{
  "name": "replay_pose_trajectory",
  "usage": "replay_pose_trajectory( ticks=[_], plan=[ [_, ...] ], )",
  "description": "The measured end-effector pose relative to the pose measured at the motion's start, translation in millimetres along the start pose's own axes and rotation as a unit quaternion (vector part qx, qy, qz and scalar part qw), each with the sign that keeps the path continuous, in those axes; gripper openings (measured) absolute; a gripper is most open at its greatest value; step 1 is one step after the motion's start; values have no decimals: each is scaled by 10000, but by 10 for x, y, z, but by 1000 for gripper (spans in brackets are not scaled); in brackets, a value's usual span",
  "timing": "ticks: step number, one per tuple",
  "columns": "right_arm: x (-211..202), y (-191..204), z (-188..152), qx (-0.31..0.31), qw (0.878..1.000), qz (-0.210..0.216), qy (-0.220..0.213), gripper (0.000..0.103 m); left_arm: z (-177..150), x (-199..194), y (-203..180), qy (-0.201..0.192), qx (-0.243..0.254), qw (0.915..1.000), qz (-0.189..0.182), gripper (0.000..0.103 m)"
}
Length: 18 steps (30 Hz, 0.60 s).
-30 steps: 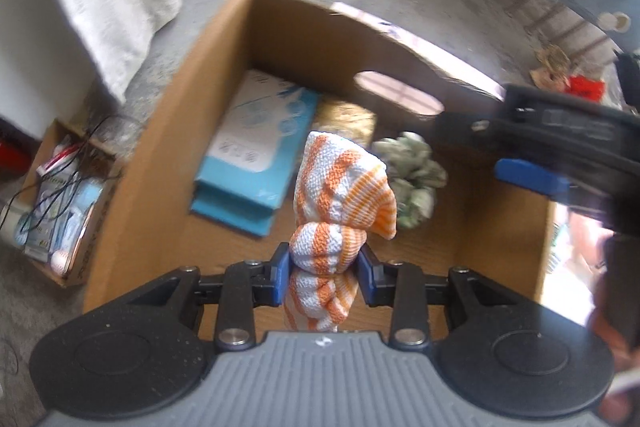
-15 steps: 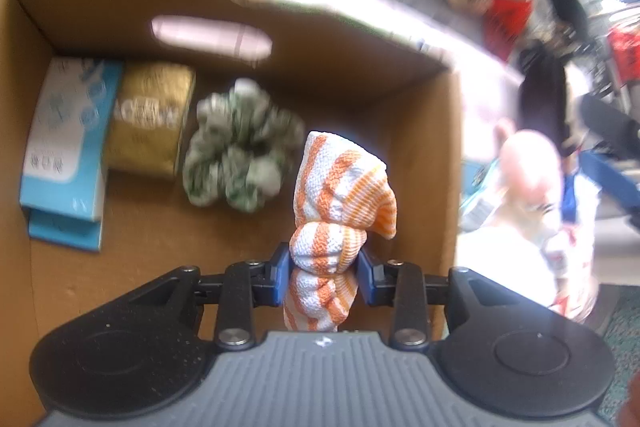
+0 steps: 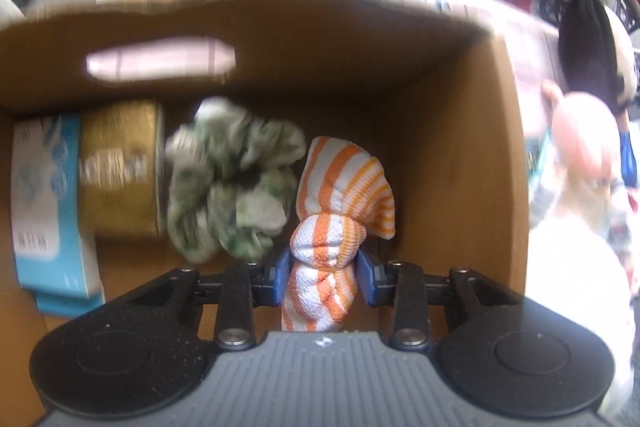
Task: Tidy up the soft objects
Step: 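Open the left gripper to drop the orange-striped cloth into the box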
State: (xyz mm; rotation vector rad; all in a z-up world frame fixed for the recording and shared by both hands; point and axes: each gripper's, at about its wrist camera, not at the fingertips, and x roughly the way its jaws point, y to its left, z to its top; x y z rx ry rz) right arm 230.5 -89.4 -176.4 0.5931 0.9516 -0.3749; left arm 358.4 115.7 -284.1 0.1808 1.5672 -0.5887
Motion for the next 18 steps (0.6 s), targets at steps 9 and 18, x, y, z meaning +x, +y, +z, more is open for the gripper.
replay_pose_trajectory(
  ticks=[9, 18],
  plan=[
    [-16, -69, -99, 92, 9999, -8, 84, 72, 232, -14, 44, -613, -511, 9968, -10, 59],
    [-100, -139, -176, 50, 9999, 62, 137, 72, -2, -312, 194, -902, -1066, 9902, 13, 87]
  ],
)
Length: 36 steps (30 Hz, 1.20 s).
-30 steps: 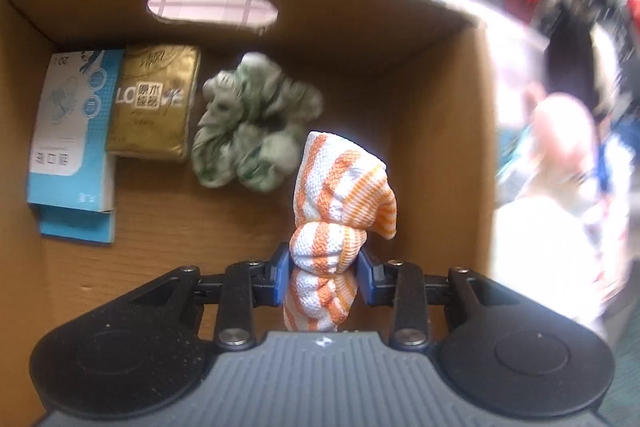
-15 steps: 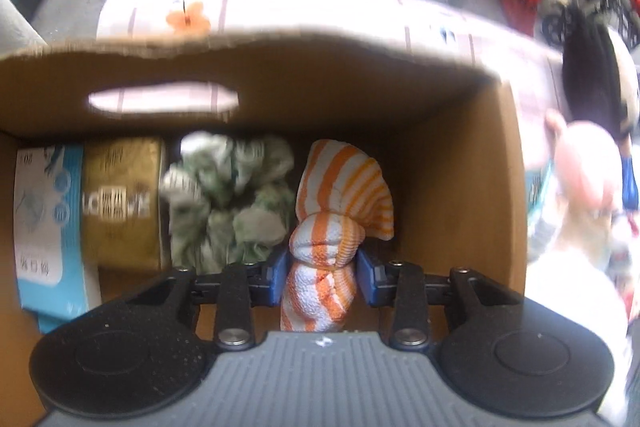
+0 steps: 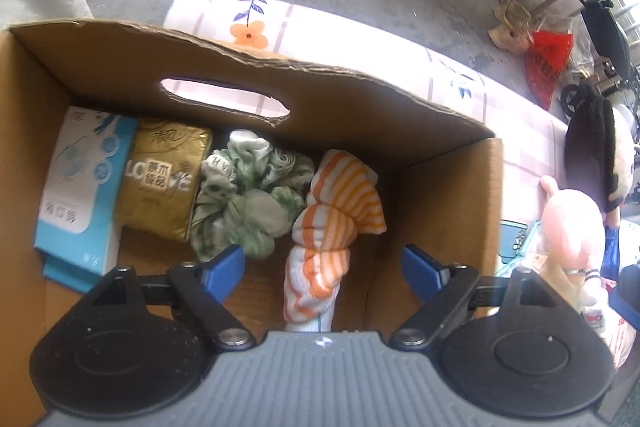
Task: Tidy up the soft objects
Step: 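Open the left gripper to drop the orange-striped cloth into the box, then grasp the white-blue wet wipes pack with the right gripper and lift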
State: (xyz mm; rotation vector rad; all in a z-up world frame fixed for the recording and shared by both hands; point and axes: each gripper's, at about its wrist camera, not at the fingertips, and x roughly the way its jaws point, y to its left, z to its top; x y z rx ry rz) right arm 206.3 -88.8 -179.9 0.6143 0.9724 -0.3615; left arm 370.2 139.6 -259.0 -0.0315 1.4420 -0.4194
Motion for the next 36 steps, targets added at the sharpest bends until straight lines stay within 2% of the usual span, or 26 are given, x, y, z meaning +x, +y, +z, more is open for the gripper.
replay_pose_trajectory(
  ticks=[6, 12, 18, 22, 25, 29, 32, 36],
  plan=[
    [-91, -139, -74, -4, 9999, 127, 86, 72, -144, -270, -117, -264, -165, 9995, 77, 88],
    [-225, -464, -78, -15, 9993, 347, 109, 72, -323, -634, -316, -654, -261, 9968, 385, 88],
    [-532, -1103, 124, -50, 9996, 277, 101, 72, -490, -953, -741, -1023, -365, 9909, 795, 88],
    [-737, -1724, 385, -10, 10000, 23, 54, 72, -620, -1050, -1214, -1091, -431, 9907, 695, 89],
    [-805, -2193, 620, 32, 9996, -260, -89, 77, -707, -1028, -1613, -1168, -358, 9910, 547, 90],
    [-666, -2794, 933, 250, 9977, -622, -136, 80, -805, -919, -2121, -1217, -237, 9912, 459, 90],
    [-395, -3185, 1129, 597, 9957, -703, 91, 80, -886, -813, -2437, -1221, -105, 9913, 476, 90],
    [1, -3491, 1248, 1020, 9915, -626, 515, 80, -994, -654, -2750, -1110, 86, 9916, 657, 90]
  ],
)
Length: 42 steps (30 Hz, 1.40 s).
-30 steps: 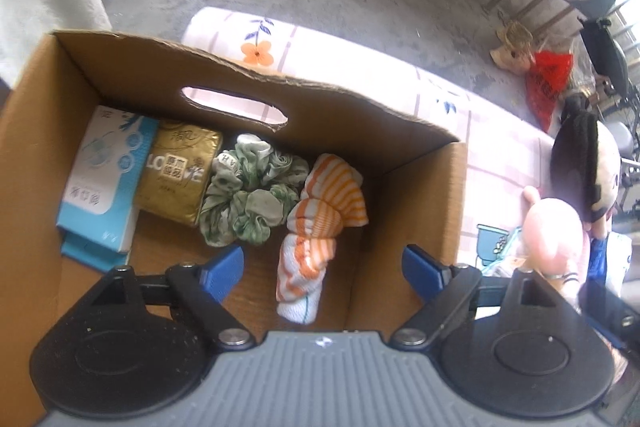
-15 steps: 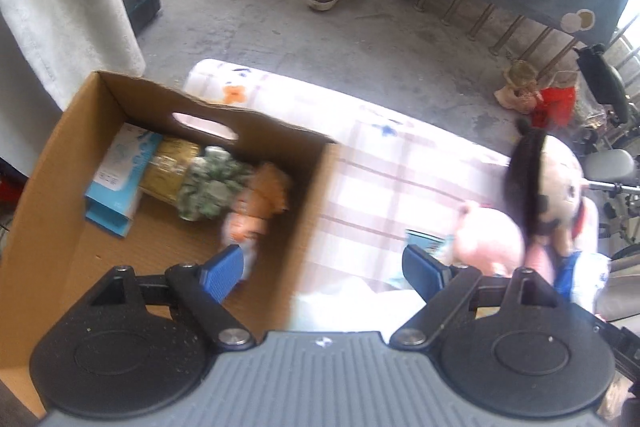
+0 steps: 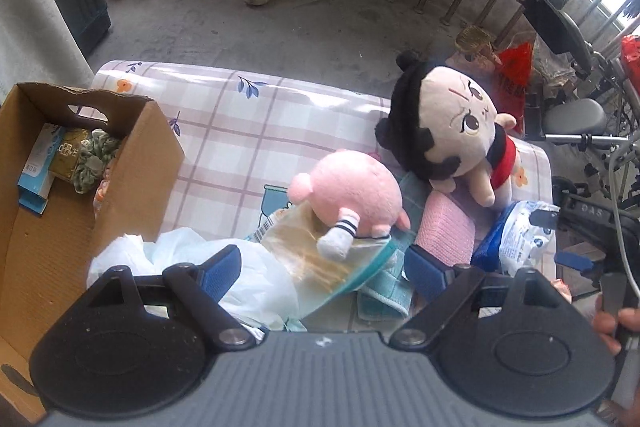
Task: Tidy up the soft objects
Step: 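Grasp the white-blue wet wipes pack with the right gripper and lift, then set the wipes pack down before the left gripper and open the right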
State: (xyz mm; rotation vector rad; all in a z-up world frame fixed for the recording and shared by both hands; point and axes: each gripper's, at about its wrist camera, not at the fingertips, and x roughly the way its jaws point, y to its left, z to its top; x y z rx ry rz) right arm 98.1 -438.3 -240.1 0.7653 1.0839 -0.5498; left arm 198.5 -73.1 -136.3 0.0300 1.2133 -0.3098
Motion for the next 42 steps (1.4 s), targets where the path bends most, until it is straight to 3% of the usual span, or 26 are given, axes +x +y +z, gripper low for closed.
replay_pose_trajectory(
  ticks=[3, 4, 5, 13, 22, 25, 28, 34, 38, 42],
  plan=[
    [274, -22, 44, 37, 9995, 4, 298, 69, -104, 65, -145, 94, 85, 9999, 107, 89],
    [329, -13, 52, 39, 9993, 115, 340, 55, -139, 71, -182, 98, 119, 9998, 157, 89],
    [354, 6, 55, 25, 9992, 148, 368, 49, -171, 77, -209, 103, 154, 9996, 207, 89],
    [238, 101, 71, -19, 9994, 128, 335, 33, -415, 34, -297, 286, 282, 9988, 268, 89],
    [-464, 124, -78, -158, 9978, 633, 92, 32, -659, -102, -235, 437, 420, 9981, 63, 88],
    [-680, 212, -300, -310, 9953, 817, 407, 32, -765, -134, -171, 547, 556, 9969, -37, 87],
    [-737, 304, -654, -393, 9902, 873, 1021, 32, -888, -176, -82, 637, 663, 9957, -103, 87],
    [-395, 429, -1420, -622, 9778, 178, 1991, 32, -1162, -246, 149, 946, 860, 9914, -280, 85],
    [-156, 564, -1737, -1003, 9713, -543, 2085, 35, -1309, -243, 264, 1119, 1026, 9878, -340, 85],
    [-191, 773, -1818, -1177, 9716, -467, 2000, 46, -1407, -259, 359, 1203, 1070, 9859, -446, 85]
  ],
)
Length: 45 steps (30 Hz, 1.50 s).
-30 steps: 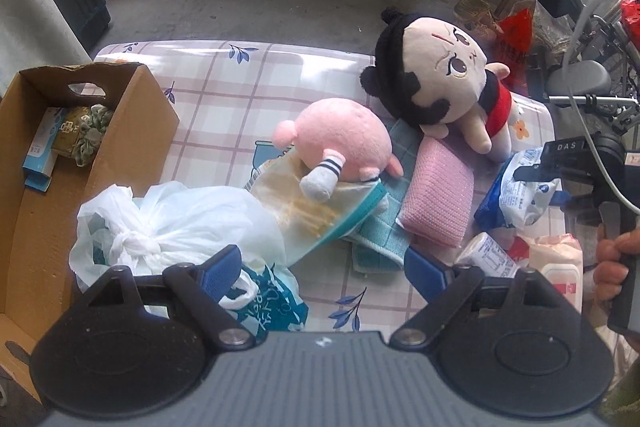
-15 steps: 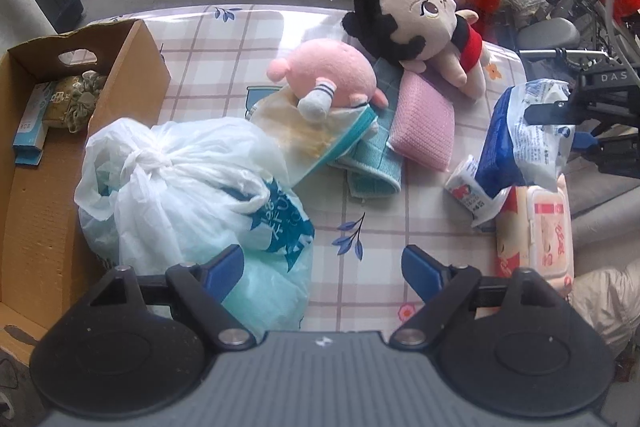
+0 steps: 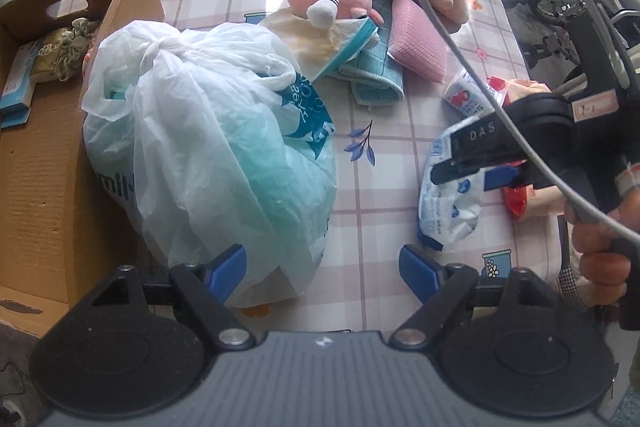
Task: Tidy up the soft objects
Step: 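Set the wipes pack down before the left gripper and open the right, then grasp the white yogurt cup with the right gripper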
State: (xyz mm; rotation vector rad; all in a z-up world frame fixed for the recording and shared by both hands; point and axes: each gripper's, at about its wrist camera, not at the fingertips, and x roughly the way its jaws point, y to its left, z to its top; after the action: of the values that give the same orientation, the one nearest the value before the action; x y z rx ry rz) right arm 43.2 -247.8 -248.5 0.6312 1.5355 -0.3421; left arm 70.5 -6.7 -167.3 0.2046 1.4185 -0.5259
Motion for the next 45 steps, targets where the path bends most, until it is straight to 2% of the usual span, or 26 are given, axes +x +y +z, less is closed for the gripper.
replay_pose_trajectory(
  ticks=[2, 4, 8, 13, 17, 20, 23, 27, 32, 35, 39, 42, 43, 45],
  plan=[
    [-61, 63, -4, 41, 9997, 244, -35, 53, -30, 4, 22, 27, 7, 10000, -61, 84],
    [-115, 105, 9, 31, 9990, 450, -64, 56, -49, 15, 30, 60, 19, 9999, -114, 84],
    [-224, 95, 18, 47, 9964, 814, -229, 57, -60, 27, -1, 48, 67, 9998, -191, 84],
    [-466, -133, 71, -36, 9916, 1091, -691, 58, -6, 56, -182, -48, 166, 9996, -242, 85],
    [-637, -387, 203, -502, 9869, 1134, -1028, 69, 85, 148, -415, -145, 187, 9994, -255, 85],
    [-747, -534, 327, -1053, 9821, 979, -1220, 77, 155, 278, -636, -161, 261, 9995, -118, 89],
    [-696, -583, 495, -1682, 9754, 700, -1240, 78, 236, 403, -818, -240, 320, 9991, 106, 89],
    [-572, -530, 718, -2530, 9602, 494, -1076, 78, 361, 602, -1012, -209, 323, 9984, 406, 89],
    [-394, -314, 902, -3599, 9286, 218, -871, 78, 514, 841, -1119, -177, 403, 9953, 858, 89],
    [-223, -220, 1012, -3929, 9176, 38, -604, 76, 558, 973, -1120, -54, 377, 9948, 942, 89],
    [-2, -171, 1109, -4137, 9102, -113, -181, 74, 566, 1145, -1115, 165, 430, 9932, 1066, 89],
    [132, -140, 1131, -4215, 9064, -293, 14, 67, 566, 1212, -1096, 187, 437, 9923, 1148, 89],
    [169, -141, 1144, -4192, 9073, -317, 73, 57, 569, 1238, -1086, 203, 428, 9922, 1156, 89],
    [196, -149, 1170, -4130, 9097, -426, 70, 47, 570, 1281, -1065, 244, 396, 9922, 1157, 89]
  ],
)
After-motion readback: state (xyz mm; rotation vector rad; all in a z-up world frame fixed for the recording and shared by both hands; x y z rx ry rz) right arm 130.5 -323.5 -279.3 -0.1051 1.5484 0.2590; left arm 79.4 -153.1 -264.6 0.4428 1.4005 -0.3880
